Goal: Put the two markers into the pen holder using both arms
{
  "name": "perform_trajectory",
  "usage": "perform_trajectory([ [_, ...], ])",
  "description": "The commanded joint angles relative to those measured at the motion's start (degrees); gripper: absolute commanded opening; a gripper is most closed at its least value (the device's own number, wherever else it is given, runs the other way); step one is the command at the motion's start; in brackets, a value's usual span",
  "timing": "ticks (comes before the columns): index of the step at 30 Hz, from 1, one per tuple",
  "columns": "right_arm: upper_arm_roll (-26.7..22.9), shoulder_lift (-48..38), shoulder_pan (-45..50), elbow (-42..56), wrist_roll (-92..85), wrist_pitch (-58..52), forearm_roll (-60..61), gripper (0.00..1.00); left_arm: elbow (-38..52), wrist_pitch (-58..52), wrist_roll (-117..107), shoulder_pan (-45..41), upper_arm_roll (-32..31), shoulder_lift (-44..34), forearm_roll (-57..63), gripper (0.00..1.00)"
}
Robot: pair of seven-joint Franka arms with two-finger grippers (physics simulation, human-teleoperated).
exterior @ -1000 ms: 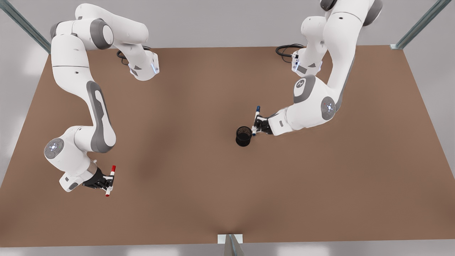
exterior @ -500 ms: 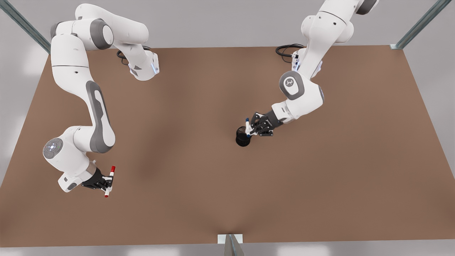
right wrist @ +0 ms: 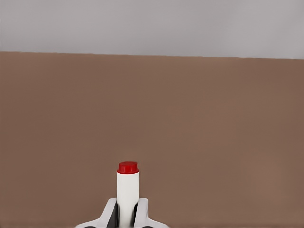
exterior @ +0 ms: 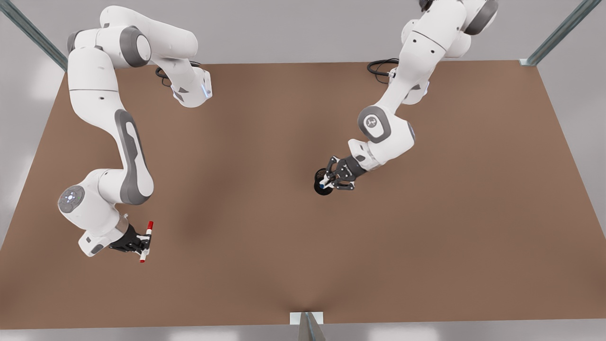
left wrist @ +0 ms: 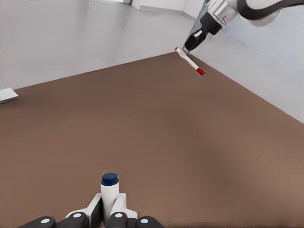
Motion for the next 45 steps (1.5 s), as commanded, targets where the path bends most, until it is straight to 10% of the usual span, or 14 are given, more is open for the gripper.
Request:
perform_trajectory([
  [1,-0.01,0.01,-0.09,0.07,1.22,0.04,-0.83,0.21,0.03,1.14,24.99,-0.09,0.00,0.73,-1.09,0.21],
  [17,-0.01,0.01,0.35,0.16,1.31,0.13,-0.83,0.21,0.03,4.66,27.45,-3.69,0.00,3.63,-2.14,0.22],
  [18,-0.01,0.01,0.26,0.16,1.31,0.13,-0.83,0.21,0.03,4.66,27.89,-3.60,0.00,3.63,-2.14,0.30],
  [19,-0.01,0.01,0.26,0.16,1.31,0.22,-0.83,0.21,0.29,4.57,27.89,-3.69,0.00,3.72,-2.14,1.00],
  [24,0.17,-0.42,0.70,0.77,1.39,-0.31,-1.35,0.21,-0.50,-5.78,27.01,4.55,0.27,-0.06,3.46,1.00],
  [27,3.59,-2.36,0.70,1.12,1.39,-0.05,-1.62,0.21,6.08,-25.64,0.07,21.61,0.44,-0.59,40.43,1.00],
  [31,11.86,-2.62,2.90,1.30,3.06,5.93,-1.62,0.21,29.12,-59.67,-64.38,23.47,4.04,-0.15,88.64,1.00],
  [37,11.59,-2.89,18.81,7.28,32.59,4.44,-9.26,0.21,35.81,-66.09,-94.02,15.65,18.89,-7.70,85.84,1.00],
  [45,14.58,-3.68,33.75,5.34,81.27,11.73,-43.71,0.22,35.98,-64.69,-94.46,15.47,18.72,-3.49,85.57,1.00],
])
